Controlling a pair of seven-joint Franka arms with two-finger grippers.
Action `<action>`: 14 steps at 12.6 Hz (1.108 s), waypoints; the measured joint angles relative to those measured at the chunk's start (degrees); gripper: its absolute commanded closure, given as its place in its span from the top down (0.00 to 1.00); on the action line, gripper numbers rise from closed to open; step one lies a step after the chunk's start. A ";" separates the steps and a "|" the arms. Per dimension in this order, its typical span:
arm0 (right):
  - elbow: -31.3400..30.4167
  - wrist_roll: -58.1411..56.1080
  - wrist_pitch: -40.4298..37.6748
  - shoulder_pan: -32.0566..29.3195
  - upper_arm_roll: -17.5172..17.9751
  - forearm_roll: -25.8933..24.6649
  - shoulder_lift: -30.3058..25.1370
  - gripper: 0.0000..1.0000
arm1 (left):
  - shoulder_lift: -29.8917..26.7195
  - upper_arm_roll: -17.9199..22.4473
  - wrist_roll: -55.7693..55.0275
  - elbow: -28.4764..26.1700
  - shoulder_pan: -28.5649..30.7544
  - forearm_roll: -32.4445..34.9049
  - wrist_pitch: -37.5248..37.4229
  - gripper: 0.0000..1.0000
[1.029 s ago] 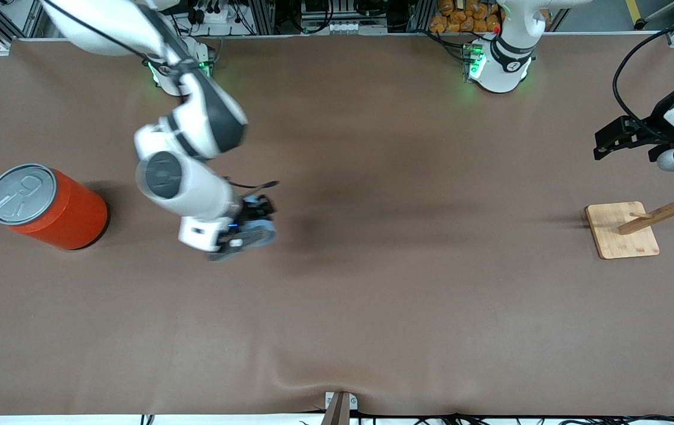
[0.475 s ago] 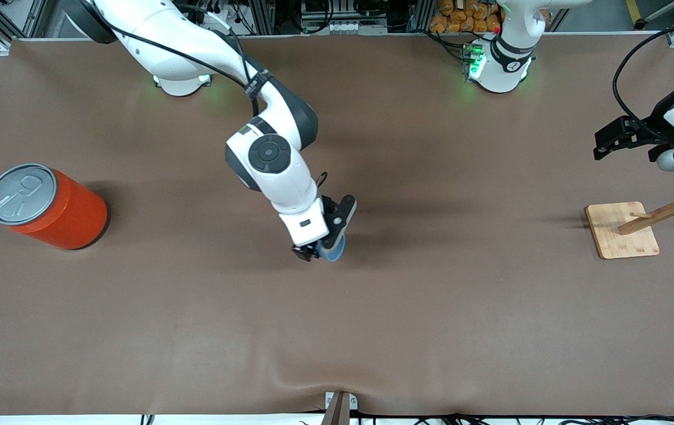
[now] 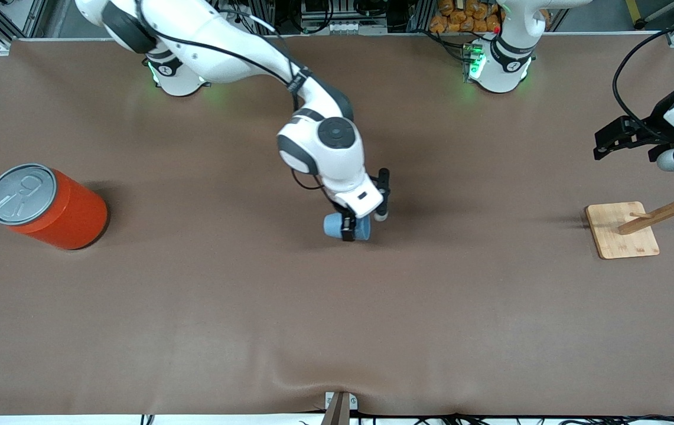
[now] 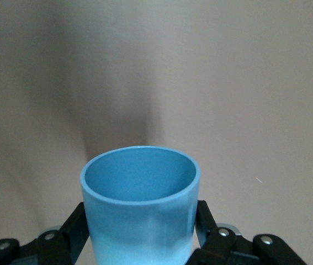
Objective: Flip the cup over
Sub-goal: 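Lower the held blue cup onto the table with the right gripper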
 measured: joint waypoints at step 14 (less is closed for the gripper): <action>1.81 7.70 0.15 7.02 -4.25 -1.07 5.13 0.45 | 0.00 -0.31 0.02 0.06 -0.19 0.00 0.00 1.00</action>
